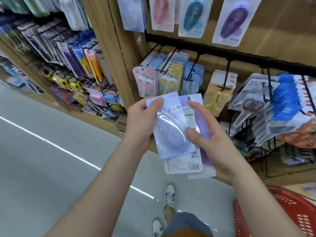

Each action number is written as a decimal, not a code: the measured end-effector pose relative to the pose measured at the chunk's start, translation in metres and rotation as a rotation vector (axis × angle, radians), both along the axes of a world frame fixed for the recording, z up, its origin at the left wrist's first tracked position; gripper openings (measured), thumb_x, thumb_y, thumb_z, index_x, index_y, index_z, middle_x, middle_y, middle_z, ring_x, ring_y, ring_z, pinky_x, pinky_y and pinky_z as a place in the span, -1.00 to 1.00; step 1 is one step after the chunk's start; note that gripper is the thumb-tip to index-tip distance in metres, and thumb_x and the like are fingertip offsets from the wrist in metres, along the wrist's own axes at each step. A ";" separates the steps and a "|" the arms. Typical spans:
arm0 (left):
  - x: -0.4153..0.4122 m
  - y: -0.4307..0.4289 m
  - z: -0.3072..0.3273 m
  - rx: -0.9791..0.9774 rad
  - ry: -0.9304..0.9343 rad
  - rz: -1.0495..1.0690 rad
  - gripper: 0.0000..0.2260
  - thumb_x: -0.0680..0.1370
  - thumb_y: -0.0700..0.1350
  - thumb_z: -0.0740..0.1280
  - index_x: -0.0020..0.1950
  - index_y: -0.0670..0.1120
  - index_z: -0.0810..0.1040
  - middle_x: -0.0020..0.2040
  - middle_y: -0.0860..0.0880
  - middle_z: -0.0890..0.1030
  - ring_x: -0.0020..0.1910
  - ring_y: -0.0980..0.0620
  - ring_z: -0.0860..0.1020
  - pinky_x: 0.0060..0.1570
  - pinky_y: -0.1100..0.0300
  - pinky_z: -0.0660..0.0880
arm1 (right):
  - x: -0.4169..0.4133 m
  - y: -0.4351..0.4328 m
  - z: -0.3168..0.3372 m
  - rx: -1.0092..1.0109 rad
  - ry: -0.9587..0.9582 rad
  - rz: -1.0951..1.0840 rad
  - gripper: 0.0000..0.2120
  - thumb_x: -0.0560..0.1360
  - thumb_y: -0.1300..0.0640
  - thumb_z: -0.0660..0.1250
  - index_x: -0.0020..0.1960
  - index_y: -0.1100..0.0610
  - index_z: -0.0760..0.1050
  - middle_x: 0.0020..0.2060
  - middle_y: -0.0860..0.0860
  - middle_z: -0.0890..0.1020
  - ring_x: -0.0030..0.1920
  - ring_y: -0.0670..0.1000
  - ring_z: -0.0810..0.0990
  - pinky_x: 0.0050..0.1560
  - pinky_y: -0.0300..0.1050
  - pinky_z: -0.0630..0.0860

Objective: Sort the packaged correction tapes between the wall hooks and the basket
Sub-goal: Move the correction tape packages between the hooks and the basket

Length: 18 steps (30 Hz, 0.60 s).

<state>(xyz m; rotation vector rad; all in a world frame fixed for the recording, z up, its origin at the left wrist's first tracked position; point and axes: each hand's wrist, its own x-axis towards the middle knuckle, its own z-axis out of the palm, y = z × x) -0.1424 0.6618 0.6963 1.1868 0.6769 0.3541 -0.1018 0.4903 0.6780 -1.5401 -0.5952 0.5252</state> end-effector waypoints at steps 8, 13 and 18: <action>0.068 0.037 0.042 0.228 -0.176 0.063 -0.90 0.59 -0.19 0.34 -0.07 -0.16 0.64 -0.14 -0.18 0.69 -0.20 -0.11 0.65 -0.19 -0.03 0.60 | 0.067 0.036 0.033 0.011 -0.087 0.108 -0.47 0.49 0.17 0.40 0.35 -0.24 0.39 0.31 -0.42 0.47 0.33 -0.36 0.42 0.29 -0.33 0.42; 0.093 0.058 0.068 0.337 -0.309 0.090 -0.88 0.58 -0.21 0.36 -0.15 -0.12 0.64 -0.25 -0.07 0.68 -0.25 -0.06 0.64 -0.24 0.01 0.60 | 0.106 0.061 0.050 0.011 -0.107 0.212 -0.43 0.54 0.24 0.39 0.48 -0.07 0.34 0.40 -0.24 0.47 0.43 -0.17 0.40 0.48 0.17 0.31; 0.109 0.095 0.088 0.424 -0.354 0.143 -0.90 0.58 -0.21 0.36 -0.13 -0.13 0.63 -0.24 -0.07 0.66 -0.25 -0.04 0.62 -0.23 0.04 0.58 | 0.131 0.099 0.065 0.031 -0.123 0.259 -0.44 0.55 0.22 0.41 0.46 -0.12 0.36 0.37 -0.28 0.49 0.39 -0.21 0.43 0.43 0.08 0.40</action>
